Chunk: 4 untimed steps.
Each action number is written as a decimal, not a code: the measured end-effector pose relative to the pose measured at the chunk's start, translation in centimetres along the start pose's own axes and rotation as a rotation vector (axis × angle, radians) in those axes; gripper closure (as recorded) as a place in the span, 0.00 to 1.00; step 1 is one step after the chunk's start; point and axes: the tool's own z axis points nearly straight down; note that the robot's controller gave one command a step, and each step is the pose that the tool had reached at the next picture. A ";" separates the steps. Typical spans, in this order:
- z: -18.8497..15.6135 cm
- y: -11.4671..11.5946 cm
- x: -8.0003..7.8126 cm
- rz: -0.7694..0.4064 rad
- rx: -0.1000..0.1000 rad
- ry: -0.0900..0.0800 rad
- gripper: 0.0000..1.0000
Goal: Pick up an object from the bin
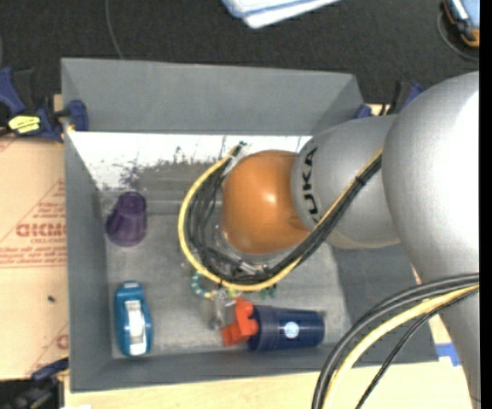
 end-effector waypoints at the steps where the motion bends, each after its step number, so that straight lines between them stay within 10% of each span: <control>1: 0.0 -4.2 3.0 -0.127 0.001 0.001 0.00; 2: -0.7 -10.3 0.1 -0.014 0.002 -0.006 0.00; 3: -0.1 -10.2 3.5 -0.163 0.000 -0.006 1.00; 4: -0.1 -10.2 3.5 -0.161 0.000 -0.006 1.00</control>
Offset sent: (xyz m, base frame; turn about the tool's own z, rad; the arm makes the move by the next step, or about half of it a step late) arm 0.0314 -0.0947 0.0064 -0.0184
